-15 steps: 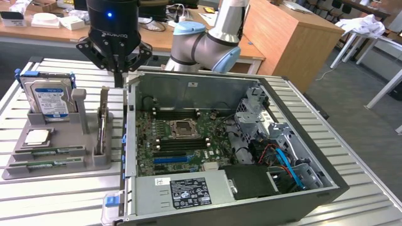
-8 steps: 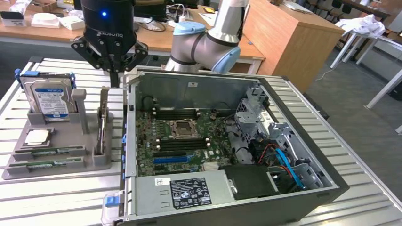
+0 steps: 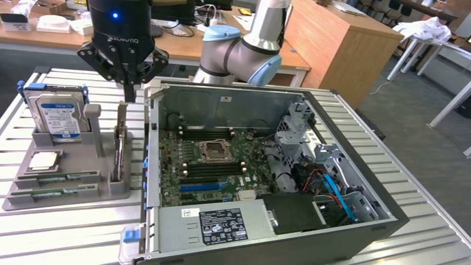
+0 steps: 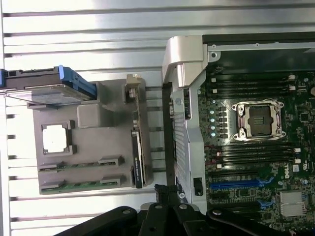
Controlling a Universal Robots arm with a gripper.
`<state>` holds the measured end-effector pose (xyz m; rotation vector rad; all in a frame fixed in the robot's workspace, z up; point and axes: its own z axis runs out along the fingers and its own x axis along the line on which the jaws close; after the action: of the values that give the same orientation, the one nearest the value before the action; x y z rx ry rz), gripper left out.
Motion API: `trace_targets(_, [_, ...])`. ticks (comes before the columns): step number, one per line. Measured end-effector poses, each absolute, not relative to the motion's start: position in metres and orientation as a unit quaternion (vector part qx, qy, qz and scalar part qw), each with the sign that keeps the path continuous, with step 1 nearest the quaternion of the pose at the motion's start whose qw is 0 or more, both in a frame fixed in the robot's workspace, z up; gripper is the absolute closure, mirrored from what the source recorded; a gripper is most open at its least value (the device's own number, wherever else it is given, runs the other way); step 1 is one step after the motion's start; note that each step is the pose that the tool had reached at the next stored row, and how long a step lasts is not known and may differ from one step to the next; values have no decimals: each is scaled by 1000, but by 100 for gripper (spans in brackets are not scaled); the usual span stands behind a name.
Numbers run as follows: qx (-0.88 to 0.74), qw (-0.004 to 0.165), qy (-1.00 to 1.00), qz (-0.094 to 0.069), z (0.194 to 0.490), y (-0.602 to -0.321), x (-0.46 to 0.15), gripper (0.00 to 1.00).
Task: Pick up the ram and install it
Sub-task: 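Reach for the ram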
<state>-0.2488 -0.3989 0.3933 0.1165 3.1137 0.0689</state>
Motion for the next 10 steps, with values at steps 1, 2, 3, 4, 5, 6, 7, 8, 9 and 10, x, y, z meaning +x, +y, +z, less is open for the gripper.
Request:
trace_targets(1, [37,12,999,22,393,-399,-250,90])
trace_targets(2, [37,12,999,22,393,-399,-251,90])
trace_targets(3, [37,12,999,22,393,-399,-252,90])
trace_targets(4, [37,12,999,22,393,-399,-253,90])
trace_targets(5, [37,12,999,22,393,-399,-254,90])
trace_targets(6, [37,12,999,22,393,-399,-255,90])
trace_targets(7, [37,13,999,22,393,-399,-255,90])
trace_targets(8, [37,12,999,22,393,-399,-256,90])
trace_targets(9, [37,13,999,22,393,-399,-257,90])
trace_targets(10, [37,12,999,22,393,-399,-258,90])
